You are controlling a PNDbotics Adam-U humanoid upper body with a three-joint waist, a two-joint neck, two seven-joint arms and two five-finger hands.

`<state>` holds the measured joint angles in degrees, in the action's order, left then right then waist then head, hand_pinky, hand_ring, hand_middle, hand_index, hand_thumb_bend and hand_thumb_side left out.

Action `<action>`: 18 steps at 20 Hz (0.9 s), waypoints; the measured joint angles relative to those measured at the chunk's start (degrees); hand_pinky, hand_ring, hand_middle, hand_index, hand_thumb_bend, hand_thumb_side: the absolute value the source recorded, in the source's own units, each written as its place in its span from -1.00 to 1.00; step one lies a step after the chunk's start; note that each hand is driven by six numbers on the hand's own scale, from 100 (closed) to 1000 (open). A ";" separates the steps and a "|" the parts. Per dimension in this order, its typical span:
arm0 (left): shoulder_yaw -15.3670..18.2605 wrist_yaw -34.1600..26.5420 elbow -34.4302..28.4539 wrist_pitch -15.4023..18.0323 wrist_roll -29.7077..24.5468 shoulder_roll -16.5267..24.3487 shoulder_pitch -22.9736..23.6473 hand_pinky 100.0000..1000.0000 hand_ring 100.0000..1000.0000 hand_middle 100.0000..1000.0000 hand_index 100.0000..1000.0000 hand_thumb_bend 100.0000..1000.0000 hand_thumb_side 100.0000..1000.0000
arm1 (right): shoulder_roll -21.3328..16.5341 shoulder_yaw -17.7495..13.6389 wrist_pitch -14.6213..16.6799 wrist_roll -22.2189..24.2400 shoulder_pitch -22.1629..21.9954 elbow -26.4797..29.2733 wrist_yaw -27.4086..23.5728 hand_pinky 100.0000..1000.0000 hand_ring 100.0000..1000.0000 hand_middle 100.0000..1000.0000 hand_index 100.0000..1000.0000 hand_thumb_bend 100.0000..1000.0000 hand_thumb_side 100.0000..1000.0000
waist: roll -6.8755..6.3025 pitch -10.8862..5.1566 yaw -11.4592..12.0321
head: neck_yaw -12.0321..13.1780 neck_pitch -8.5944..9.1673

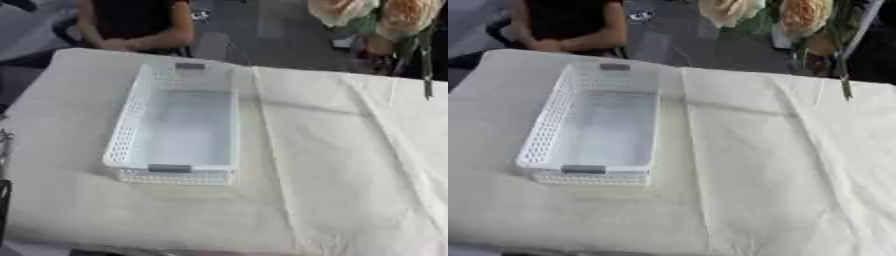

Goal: Pick up objects on the table and place them in the box.

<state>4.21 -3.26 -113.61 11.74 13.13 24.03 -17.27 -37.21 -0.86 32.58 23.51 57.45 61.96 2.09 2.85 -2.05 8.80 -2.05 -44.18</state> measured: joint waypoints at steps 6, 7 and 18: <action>-0.54 -0.57 0.00 0.23 -0.92 -0.72 -1.39 -0.16 0.02 0.26 0.33 -1.00 0.58 | 8.55 0.52 0.54 -5.67 3.86 0.11 8.69 -0.95 -0.82 -0.75 -0.27 -1.00 -0.24 | -0.03 0.12 1.77 | -1.90 0.01; -0.69 -0.70 0.00 0.27 -1.11 -0.95 -1.58 -0.16 0.02 0.26 0.33 -1.00 0.58 | 10.01 0.75 0.91 -6.42 4.33 -0.18 10.59 -0.95 -0.82 -0.75 -0.27 -1.00 -0.24 | -0.03 0.29 1.98 | -2.32 0.02; -1.61 -2.07 -0.01 1.03 -2.46 -2.59 -3.92 -0.15 0.02 0.25 0.33 -1.00 0.58 | 24.72 3.96 7.57 -11.57 4.69 -3.40 31.84 -0.91 -0.79 -0.75 -0.29 -1.00 -0.30 | -0.02 1.45 3.80 | -5.80 0.09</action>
<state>2.60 -5.33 -113.62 12.76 10.67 21.44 -21.19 -12.49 3.09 40.16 11.94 62.14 58.56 33.94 2.84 -0.61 12.60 -7.85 -44.08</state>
